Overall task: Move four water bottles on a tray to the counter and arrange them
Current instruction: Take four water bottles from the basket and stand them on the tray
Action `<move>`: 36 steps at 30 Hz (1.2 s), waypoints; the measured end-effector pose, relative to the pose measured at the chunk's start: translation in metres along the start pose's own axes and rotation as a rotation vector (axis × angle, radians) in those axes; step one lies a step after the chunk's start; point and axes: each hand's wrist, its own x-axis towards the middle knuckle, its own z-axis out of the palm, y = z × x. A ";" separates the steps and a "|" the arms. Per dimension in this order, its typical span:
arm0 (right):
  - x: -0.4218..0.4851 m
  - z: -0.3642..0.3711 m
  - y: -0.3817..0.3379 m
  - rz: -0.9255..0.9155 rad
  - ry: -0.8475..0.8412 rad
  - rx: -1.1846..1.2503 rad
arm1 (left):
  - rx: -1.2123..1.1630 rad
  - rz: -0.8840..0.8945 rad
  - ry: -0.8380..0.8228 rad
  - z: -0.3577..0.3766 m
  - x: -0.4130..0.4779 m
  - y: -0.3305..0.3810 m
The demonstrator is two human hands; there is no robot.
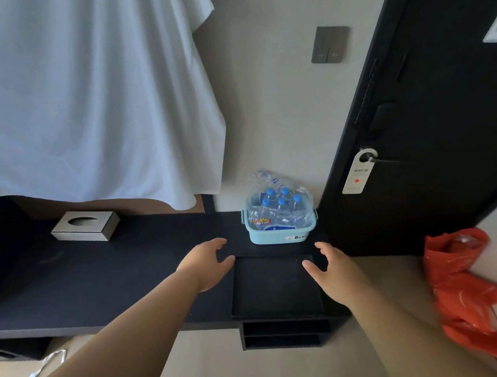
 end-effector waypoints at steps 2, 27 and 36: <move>0.019 0.002 0.004 -0.007 -0.015 0.006 | -0.012 -0.011 0.003 0.002 0.019 0.001; 0.263 0.035 0.051 -0.042 -0.306 0.050 | -0.142 -0.264 -0.070 0.064 0.202 0.041; 0.303 0.068 0.035 0.047 -0.251 0.122 | -0.148 -0.201 -0.100 0.071 0.260 0.043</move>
